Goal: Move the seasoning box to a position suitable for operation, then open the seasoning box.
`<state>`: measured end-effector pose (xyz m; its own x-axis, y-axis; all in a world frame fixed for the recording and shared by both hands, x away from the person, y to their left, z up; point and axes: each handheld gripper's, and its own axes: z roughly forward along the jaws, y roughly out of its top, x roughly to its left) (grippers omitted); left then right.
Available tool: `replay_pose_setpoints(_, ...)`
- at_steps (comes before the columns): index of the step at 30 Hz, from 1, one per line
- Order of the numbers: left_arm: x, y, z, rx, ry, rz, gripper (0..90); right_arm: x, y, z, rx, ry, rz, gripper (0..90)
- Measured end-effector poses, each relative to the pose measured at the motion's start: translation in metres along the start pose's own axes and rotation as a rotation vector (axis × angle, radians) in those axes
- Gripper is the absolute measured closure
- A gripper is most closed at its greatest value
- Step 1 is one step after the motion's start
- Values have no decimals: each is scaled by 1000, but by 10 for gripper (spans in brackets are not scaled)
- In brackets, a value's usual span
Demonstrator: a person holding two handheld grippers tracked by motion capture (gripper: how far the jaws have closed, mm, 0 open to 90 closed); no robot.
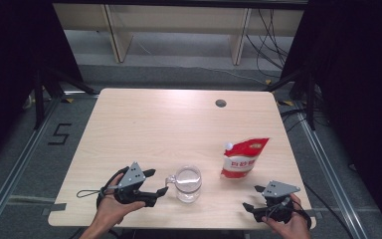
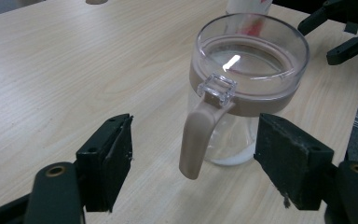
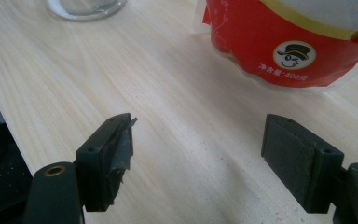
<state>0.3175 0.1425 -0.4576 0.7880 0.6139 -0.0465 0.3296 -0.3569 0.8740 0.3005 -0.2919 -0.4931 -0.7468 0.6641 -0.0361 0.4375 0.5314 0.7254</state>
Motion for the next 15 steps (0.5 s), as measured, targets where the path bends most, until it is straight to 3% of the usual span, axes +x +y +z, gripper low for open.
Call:
replay_pose_setpoints(1, -1, 0, 0, -3, 0, -24, 279, 0, 0, 0, 1, 3, 5, 258)
replay_pose_setpoints(6, -1, 3, -2, -19, -6, -50, 309, 1, 3, 0, -6, 17, -8, 258)
replay_pose_setpoints(8, -3, 5, -1, -32, -23, -47, 357, 1, 3, 1, -12, 24, -20, 258)
replay_pose_setpoints(10, -2, 7, -2, -38, -33, -8, 427, 1, 3, 1, -15, 22, -17, 258)
replay_pose_setpoints(12, -4, 9, -3, -52, -59, -39, 488, 3, 3, 0, -12, 28, 12, 259)
replay_pose_setpoints(15, -3, 12, -3, -67, -70, -7, 573, 0, 4, 1, -23, 34, 14, 258)
